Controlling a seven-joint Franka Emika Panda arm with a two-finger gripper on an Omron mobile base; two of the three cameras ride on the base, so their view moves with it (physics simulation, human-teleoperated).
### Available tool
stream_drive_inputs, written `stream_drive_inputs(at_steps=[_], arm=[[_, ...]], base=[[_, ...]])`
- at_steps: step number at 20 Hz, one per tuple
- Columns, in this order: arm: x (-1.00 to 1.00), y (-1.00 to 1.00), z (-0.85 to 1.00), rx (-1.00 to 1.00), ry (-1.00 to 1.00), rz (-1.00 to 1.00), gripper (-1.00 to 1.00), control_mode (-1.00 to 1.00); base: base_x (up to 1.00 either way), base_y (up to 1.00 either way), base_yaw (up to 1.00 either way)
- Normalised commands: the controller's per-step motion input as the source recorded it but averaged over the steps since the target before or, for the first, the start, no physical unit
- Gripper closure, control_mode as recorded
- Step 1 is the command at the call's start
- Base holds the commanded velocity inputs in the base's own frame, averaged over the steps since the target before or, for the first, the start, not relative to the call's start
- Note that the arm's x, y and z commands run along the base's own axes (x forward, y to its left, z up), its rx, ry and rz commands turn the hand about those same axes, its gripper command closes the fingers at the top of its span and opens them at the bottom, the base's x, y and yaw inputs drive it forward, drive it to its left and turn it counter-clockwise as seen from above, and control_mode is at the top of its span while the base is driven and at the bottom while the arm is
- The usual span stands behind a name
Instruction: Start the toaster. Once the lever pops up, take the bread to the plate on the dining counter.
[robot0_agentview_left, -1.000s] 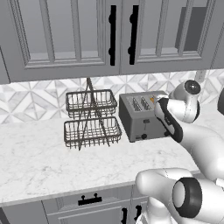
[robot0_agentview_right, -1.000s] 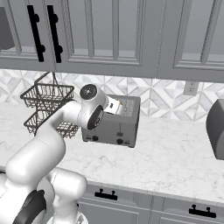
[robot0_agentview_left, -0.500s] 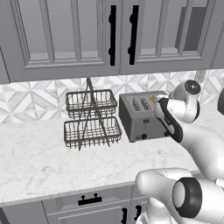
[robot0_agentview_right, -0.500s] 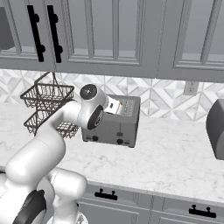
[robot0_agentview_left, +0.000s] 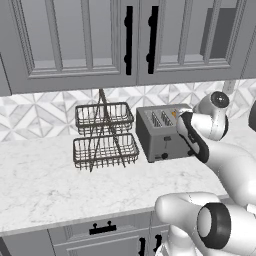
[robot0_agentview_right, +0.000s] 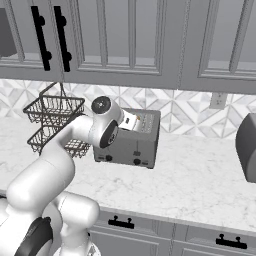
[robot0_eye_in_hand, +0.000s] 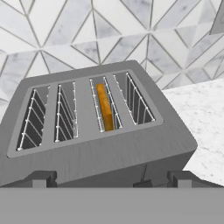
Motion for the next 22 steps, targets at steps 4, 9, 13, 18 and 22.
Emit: stream_drive_inputs(at_steps=[4, 9, 13, 18, 22], arm=[[0.00, 0.00, 0.00, 0.00, 0.00, 0.00, -1.00, -1.00], [0.00, 0.00, 0.00, 0.00, 0.00, 0.00, -1.00, -1.00], [0.00, 0.00, 0.00, 0.00, 0.00, 0.00, -1.00, -1.00], [0.00, 0.00, 0.00, 0.00, 0.00, 0.00, -1.00, -1.00], [0.00, 0.00, 0.00, 0.00, 0.00, 0.00, -1.00, -1.00]], base=[[0.00, 0.00, 0.00], [0.00, 0.00, 0.00], [0.00, 0.00, 0.00], [0.00, 0.00, 0.00], [0.00, 0.00, 0.00]])
